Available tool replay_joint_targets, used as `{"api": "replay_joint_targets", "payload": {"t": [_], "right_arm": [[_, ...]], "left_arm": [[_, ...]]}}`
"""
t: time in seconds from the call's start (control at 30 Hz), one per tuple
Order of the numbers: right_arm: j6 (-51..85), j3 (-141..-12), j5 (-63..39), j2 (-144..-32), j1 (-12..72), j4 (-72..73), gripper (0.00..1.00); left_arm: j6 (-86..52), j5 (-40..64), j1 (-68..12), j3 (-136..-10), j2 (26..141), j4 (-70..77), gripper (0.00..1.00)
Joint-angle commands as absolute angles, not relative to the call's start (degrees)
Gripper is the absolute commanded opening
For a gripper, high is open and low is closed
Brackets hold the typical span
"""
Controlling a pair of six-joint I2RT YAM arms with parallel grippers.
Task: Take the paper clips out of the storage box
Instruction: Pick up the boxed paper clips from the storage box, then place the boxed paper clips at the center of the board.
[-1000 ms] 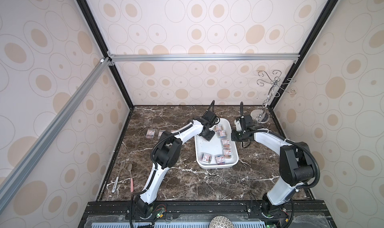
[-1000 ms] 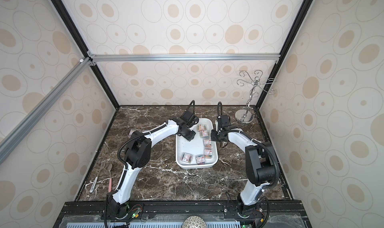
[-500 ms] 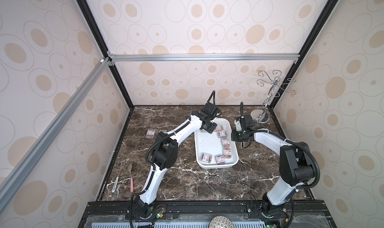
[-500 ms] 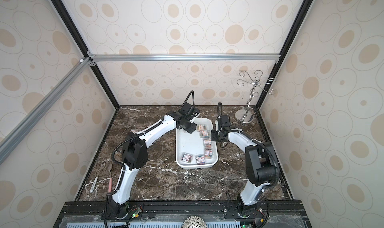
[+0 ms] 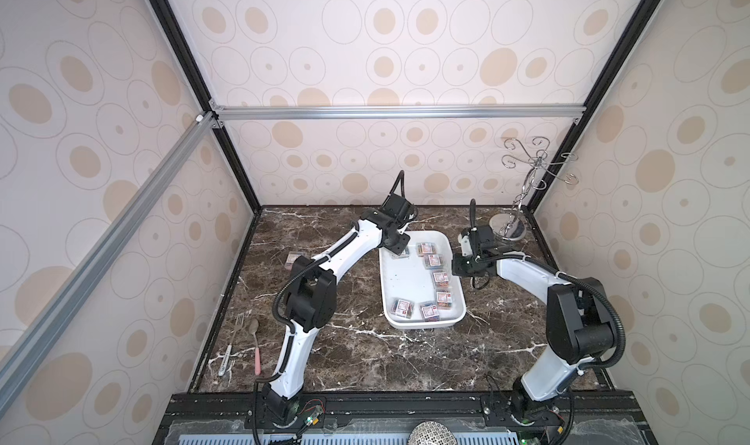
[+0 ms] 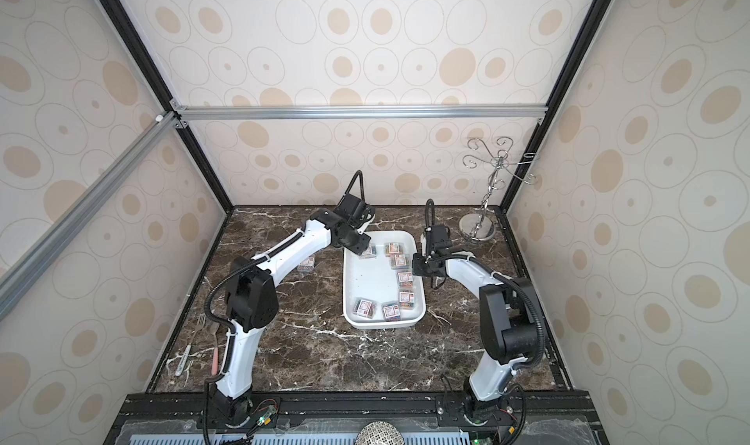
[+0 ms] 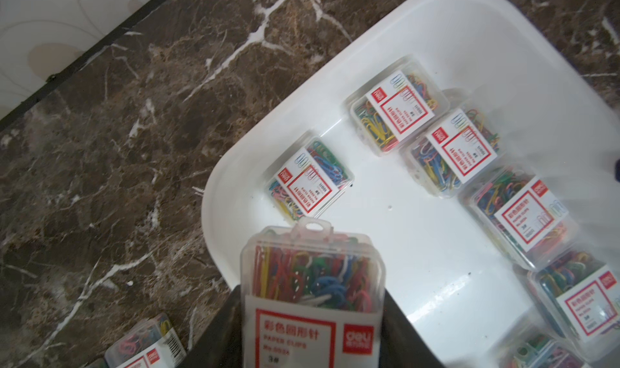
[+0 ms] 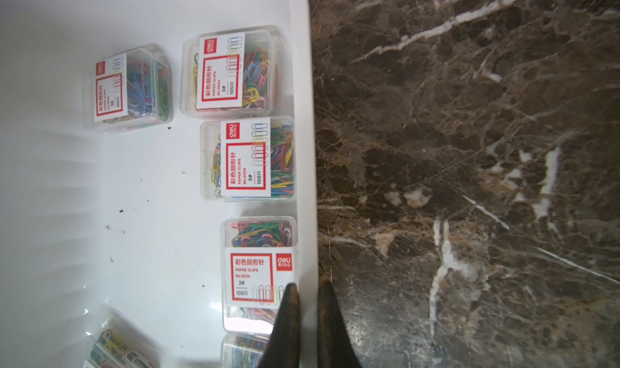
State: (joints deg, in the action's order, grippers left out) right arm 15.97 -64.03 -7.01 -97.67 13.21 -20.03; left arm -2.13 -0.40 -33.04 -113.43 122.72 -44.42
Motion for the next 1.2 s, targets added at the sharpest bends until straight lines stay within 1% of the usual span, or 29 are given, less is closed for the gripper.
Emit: {"api": "replay_joint_targets", "payload": {"t": [0.0,0.23,0.8,0.9,1.17], "right_arm": [[15.6,-62.2,-6.1,-97.7,12.7,-23.9,0.07],[15.6,-62.9,-6.5,-97.8,12.7,-24.2,0.07],[15.2,-64.4,-6.9,-98.0,12.7,-25.5,0.07],[15.2,-64.8,-7.1,-98.0,12.6,-25.8,0.07],[14.4,-65.0,-5.8,-97.2,12.7,-26.9,0.07]], "left_arm": [[-2.4,-1.7,-31.0,-110.0,117.3,-42.2,0.52],[-3.1,-2.6,-27.2,-99.5,111.8,-38.7,0.52],[-6.1,-4.9,-16.2,-79.1,101.6,-32.1,0.51],[-6.3,-3.8,-14.4,-75.5,99.8,-30.0,0.51],[-4.3,-5.0,-11.5,-73.1,98.6,-30.7,0.51]]}}
